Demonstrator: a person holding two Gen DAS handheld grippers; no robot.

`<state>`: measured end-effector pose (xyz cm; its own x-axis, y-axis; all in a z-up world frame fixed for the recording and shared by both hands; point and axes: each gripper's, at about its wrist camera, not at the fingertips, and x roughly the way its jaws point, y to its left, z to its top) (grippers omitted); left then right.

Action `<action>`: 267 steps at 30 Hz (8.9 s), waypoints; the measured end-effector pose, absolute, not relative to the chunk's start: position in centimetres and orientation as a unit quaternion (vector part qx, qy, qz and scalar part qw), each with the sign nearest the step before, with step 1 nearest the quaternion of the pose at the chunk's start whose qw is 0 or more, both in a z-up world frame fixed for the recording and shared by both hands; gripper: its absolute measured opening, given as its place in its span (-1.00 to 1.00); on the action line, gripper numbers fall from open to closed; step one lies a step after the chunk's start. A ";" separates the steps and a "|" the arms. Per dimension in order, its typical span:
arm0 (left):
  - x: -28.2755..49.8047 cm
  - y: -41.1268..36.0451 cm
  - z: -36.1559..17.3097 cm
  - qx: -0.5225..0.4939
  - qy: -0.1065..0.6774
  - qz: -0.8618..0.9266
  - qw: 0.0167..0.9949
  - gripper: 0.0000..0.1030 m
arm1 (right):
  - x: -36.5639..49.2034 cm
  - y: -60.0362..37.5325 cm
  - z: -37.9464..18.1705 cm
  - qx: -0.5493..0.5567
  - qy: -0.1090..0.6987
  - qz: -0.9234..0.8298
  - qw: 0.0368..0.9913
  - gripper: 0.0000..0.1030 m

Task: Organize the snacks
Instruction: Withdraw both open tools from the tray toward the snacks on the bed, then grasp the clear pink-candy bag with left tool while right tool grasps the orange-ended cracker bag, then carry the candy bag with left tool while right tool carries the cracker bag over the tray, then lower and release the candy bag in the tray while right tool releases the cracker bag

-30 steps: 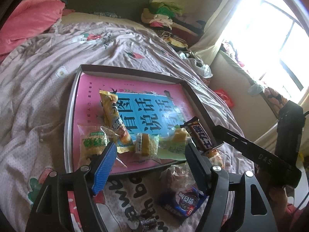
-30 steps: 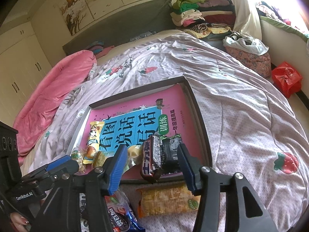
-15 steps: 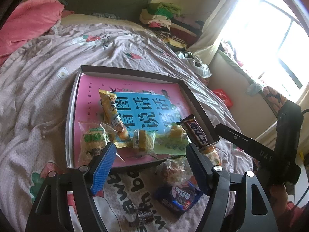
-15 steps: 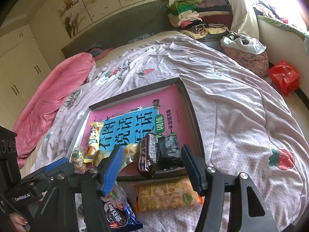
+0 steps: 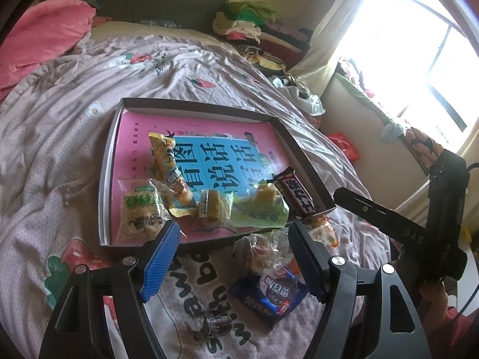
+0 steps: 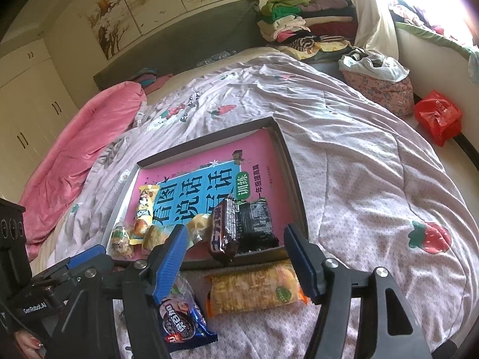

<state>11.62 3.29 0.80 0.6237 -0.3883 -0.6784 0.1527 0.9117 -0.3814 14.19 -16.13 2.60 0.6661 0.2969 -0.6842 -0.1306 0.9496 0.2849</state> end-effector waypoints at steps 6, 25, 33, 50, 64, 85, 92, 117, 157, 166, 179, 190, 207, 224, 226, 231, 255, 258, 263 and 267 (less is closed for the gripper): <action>11.3 3.1 0.8 -0.142 0.407 -0.152 0.889 0.48 | 13.9 -16.2 2.7 0.107 0.391 0.118 0.906 0.29; 10.3 1.7 0.3 -0.124 0.421 -0.165 0.883 0.48 | 12.3 -16.9 2.1 0.109 0.404 0.118 0.901 0.30; 10.2 1.0 -0.3 -0.115 0.431 -0.169 0.879 0.48 | 11.9 -17.0 1.4 0.105 0.416 0.117 0.896 0.32; 10.4 0.4 -1.7 -0.106 0.447 -0.167 0.872 0.48 | 11.1 -16.6 -2.6 0.133 0.472 0.126 0.862 0.32; 11.1 -0.1 -3.0 -0.104 0.456 -0.168 0.868 0.48 | 13.4 -18.0 -4.6 0.204 0.483 0.108 0.844 0.32; 12.1 -1.5 -4.0 -0.101 0.464 -0.176 0.862 0.48 | 15.2 -19.4 -6.2 0.273 0.466 0.103 0.835 0.16; 12.9 -1.8 -4.3 -0.112 0.467 -0.174 0.859 0.48 | 15.2 -20.2 -6.4 0.285 0.461 0.108 0.834 -0.02; 12.0 0.5 -2.1 -0.159 0.436 -0.184 0.867 -0.06 | 12.4 -18.9 0.0 0.163 0.392 0.138 0.895 -0.39; 11.4 6.3 1.0 -0.181 0.383 -0.107 0.900 -0.05 | 12.4 -16.8 5.8 0.113 0.328 0.148 0.926 -0.39; 11.7 8.3 1.1 -0.188 0.373 -0.078 0.905 -0.05 | 12.9 -17.2 5.9 0.113 0.327 0.140 0.928 -0.39; 12.7 8.6 0.4 -0.184 0.369 -0.068 0.909 -0.05 | 15.1 -17.9 6.0 0.113 0.315 0.121 0.934 -0.39; 13.7 6.4 -0.5 -0.156 0.375 -0.085 0.910 -0.05 | 16.5 -18.3 5.3 0.104 0.316 0.109 0.937 -0.39; 14.6 5.1 -1.2 -0.123 0.378 -0.084 0.914 -0.05 | 17.8 -17.8 3.6 0.074 0.336 0.096 0.934 -0.40; 14.9 4.4 -1.2 -0.115 0.378 -0.096 0.914 -0.05 | 20.4 -16.4 2.4 0.051 0.355 0.101 0.928 -0.40; 14.9 4.4 -1.2 -0.115 0.378 -0.097 0.914 -0.05 | 20.6 -16.1 2.4 0.051 0.357 0.105 0.927 -0.40; 15.0 4.4 -1.3 -0.116 0.379 -0.098 0.913 -0.05 | 21.2 -15.7 2.1 0.045 0.363 0.106 0.925 -0.40; 15.1 3.5 -1.8 -0.115 0.387 -0.110 0.908 -0.05 | 21.3 -15.8 1.6 0.062 0.383 0.102 0.916 -0.38; 15.1 3.5 -1.8 -0.116 0.387 -0.112 0.908 -0.05 | 21.2 -15.8 1.7 0.063 0.382 0.104 0.916 -0.37; 15.0 3.5 -1.8 -0.116 0.385 -0.113 0.908 -0.05 | 20.9 -15.8 1.7 0.063 0.383 0.105 0.916 -0.31; 14.9 3.4 -1.8 -0.113 0.386 -0.110 0.909 -0.03 | 20.6 -15.9 1.7 0.067 0.384 0.104 0.915 -0.30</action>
